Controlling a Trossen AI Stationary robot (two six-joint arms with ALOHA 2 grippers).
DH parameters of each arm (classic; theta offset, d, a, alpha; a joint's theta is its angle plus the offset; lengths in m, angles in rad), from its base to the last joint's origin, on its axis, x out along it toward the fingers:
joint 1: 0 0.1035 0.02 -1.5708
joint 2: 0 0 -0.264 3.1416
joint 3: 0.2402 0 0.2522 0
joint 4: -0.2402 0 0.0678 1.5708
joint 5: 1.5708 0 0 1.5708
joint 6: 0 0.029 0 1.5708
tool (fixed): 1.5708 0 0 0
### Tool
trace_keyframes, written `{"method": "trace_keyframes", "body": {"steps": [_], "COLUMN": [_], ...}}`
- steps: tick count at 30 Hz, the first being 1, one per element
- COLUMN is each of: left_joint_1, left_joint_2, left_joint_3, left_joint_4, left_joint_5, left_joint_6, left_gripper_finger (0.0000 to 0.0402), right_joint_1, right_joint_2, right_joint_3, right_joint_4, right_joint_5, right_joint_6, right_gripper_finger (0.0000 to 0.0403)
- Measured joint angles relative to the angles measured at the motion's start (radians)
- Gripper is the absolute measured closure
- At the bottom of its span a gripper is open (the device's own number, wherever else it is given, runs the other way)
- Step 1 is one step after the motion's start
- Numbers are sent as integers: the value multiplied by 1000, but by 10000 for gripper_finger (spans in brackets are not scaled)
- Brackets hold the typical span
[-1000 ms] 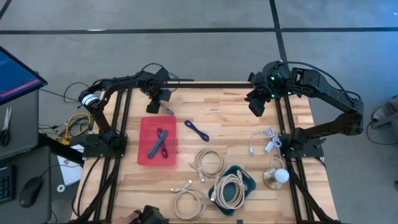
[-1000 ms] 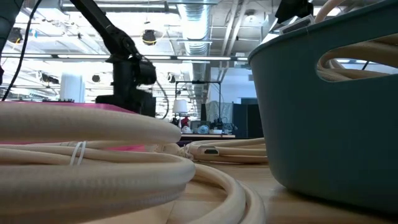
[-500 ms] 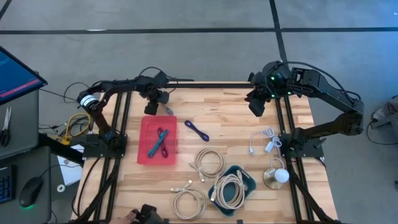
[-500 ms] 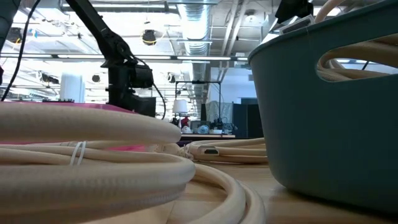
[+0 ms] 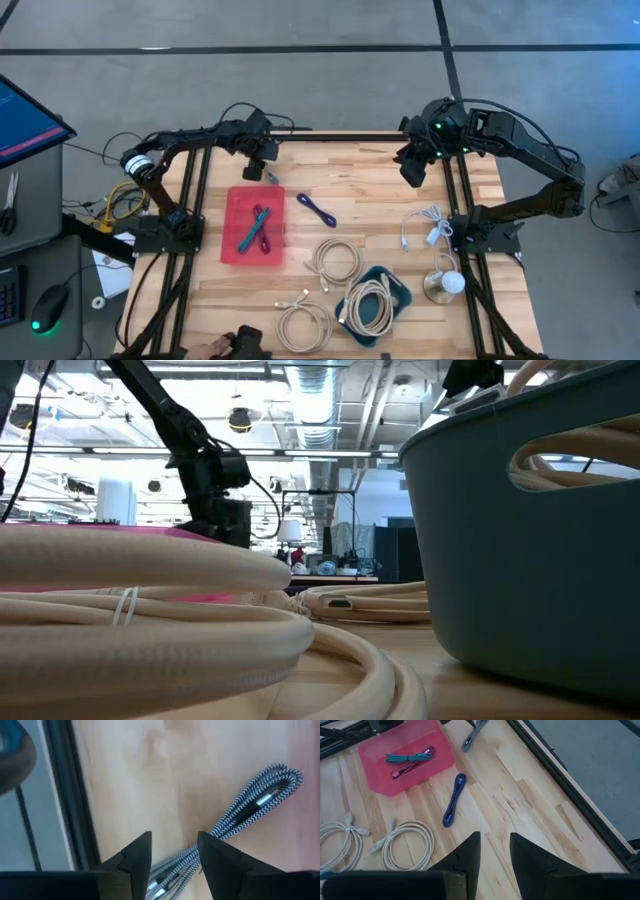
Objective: Pick & Place USB Port
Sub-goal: Put the gray charger cable into the red bin
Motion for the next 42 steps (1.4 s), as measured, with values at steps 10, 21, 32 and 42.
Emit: {"method": "trace_keyframes", "body": {"steps": [10, 21, 32, 42], "left_joint_1": [1, 2, 2, 10], "left_joint_2": [56, 61, 74, 62], "left_joint_3": [1, -4, -45, -72], "left_joint_4": [-55, -179, -150, -140], "left_joint_5": [-137, -107, -30, -25], "left_joint_6": [72, 61, 32, 4], "left_gripper_finger": [243, 243, 243, 332], "right_joint_1": [0, -2, -2, -1], "right_joint_2": [0, 0, 0, 0], "right_joint_3": [0, 0, 0, 0], "right_joint_4": [0, 0, 1, 1], "right_joint_5": [0, 1, 1, 2], "right_joint_6": [1, -1, 0, 2], "right_gripper_finger": [305, 305, 305, 305]}}
